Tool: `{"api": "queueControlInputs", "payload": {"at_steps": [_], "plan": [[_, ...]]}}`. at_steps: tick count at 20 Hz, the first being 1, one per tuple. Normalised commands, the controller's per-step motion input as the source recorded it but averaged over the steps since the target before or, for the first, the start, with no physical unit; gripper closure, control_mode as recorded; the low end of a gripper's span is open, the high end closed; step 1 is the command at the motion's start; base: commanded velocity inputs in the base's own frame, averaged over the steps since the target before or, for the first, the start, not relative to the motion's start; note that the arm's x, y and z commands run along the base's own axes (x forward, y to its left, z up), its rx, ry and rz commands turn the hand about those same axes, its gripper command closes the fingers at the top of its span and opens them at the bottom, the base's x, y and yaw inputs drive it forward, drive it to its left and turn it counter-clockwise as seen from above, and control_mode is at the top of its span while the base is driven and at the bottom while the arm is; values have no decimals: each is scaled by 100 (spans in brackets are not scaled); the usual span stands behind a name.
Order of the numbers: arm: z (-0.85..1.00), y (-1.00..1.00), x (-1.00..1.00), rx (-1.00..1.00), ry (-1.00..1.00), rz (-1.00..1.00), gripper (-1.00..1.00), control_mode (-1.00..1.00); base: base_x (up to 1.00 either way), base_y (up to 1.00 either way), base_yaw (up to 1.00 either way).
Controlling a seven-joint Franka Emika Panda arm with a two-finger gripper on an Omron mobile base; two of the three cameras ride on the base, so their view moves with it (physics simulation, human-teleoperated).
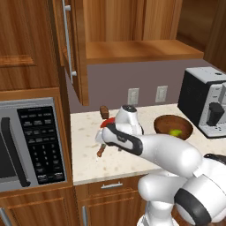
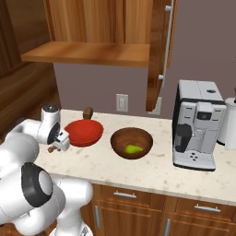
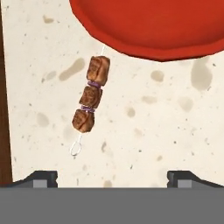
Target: Pick both bowls and place them on the counter. Then place the pear in one bowl and place the kebab skewer in the other bowl.
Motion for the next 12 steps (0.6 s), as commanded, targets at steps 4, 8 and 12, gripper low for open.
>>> {"api": "queueControlInputs", "payload": {"at_steps": [4, 8, 12], "plan": [[-32, 14, 2, -9, 0, -10, -100, -100, 0, 0, 0], [-21, 23, 5, -6, 0, -16, -100, -100, 0, 0, 0], [-2, 27, 20, -1, 1, -12, -100, -100, 0, 0, 0]]}}
